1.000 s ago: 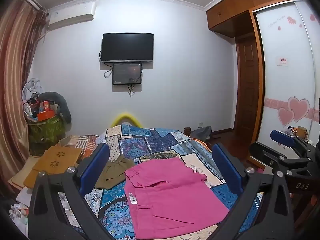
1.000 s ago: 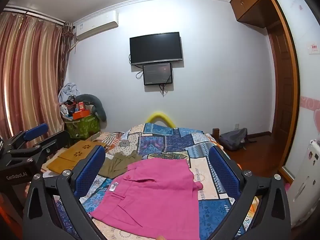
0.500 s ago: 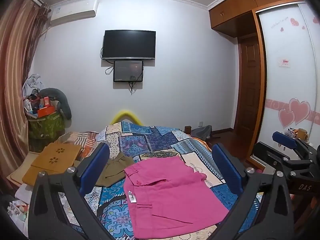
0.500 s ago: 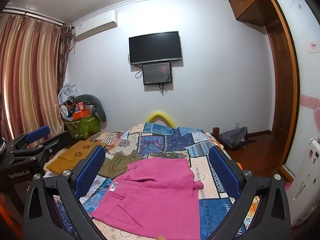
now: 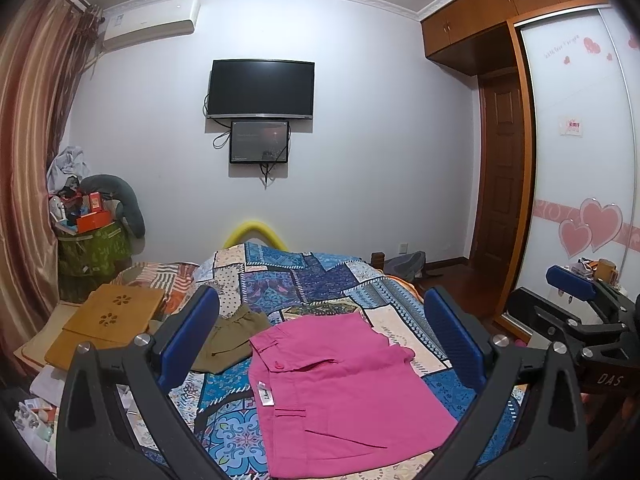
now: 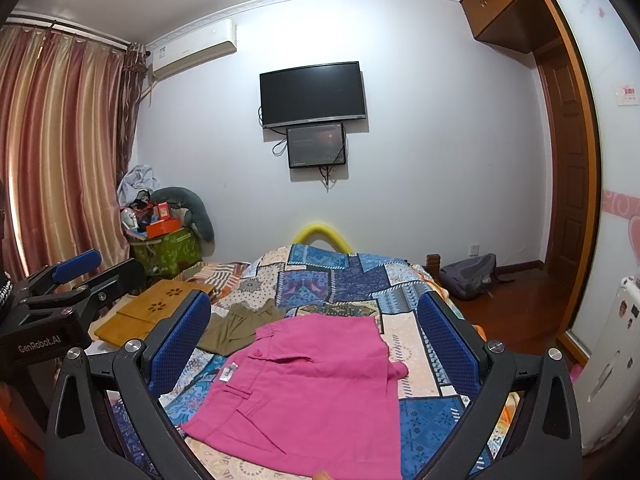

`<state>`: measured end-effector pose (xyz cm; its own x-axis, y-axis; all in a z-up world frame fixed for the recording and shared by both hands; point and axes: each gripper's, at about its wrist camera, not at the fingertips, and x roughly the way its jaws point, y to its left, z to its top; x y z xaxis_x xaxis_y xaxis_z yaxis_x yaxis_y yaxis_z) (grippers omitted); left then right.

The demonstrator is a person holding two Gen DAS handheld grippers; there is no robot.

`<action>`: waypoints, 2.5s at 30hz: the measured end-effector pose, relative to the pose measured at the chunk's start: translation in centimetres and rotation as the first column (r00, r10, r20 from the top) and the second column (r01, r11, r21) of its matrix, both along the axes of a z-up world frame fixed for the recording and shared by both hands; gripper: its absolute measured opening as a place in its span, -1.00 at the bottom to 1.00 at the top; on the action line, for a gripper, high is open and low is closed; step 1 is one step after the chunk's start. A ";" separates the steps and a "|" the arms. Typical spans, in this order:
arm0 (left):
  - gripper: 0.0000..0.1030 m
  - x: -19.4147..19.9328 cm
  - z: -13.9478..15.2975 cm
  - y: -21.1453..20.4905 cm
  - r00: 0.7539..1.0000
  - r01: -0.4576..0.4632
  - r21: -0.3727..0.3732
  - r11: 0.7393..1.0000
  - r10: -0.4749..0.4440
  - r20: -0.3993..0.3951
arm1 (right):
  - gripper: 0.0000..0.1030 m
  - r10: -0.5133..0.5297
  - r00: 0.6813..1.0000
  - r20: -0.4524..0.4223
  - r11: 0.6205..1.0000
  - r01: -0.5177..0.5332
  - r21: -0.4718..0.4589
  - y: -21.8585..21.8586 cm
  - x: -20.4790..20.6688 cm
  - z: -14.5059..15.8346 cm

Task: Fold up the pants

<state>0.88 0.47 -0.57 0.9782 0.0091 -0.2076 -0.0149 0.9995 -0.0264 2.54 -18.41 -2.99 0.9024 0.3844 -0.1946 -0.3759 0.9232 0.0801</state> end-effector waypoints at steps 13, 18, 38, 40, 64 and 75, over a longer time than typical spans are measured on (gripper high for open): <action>1.00 0.0 0.2 -0.4 1.000 0.007 0.012 1.000 -0.007 -0.005 | 1.00 0.000 1.000 0.000 1.000 0.000 0.001 0.0 0.0 0.0; 1.00 -0.1 0.1 -0.4 1.000 0.007 0.012 1.000 -0.007 -0.005 | 1.00 0.000 1.000 -0.001 1.000 0.000 0.001 -0.1 -0.1 0.0; 1.00 0.1 0.1 -0.5 1.000 -0.006 0.011 1.000 0.006 -0.008 | 1.00 -0.001 1.000 -0.003 1.000 0.001 0.002 -0.2 0.0 0.0; 1.00 0.1 0.1 -0.5 1.000 -0.007 0.013 1.000 0.008 -0.007 | 1.00 0.000 1.000 -0.002 1.000 0.000 0.002 -0.2 0.0 0.0; 1.00 5.2 -2.8 1.4 0.992 -0.024 0.049 0.999 0.029 -0.121 | 1.00 -0.056 0.996 -0.068 0.998 0.054 -0.036 -0.3 2.7 -2.2; 1.00 14.2 -11.3 4.0 0.920 -0.015 0.044 0.999 0.031 -0.390 | 1.00 -0.124 0.966 -0.225 0.983 0.088 -0.164 -2.2 8.5 -8.2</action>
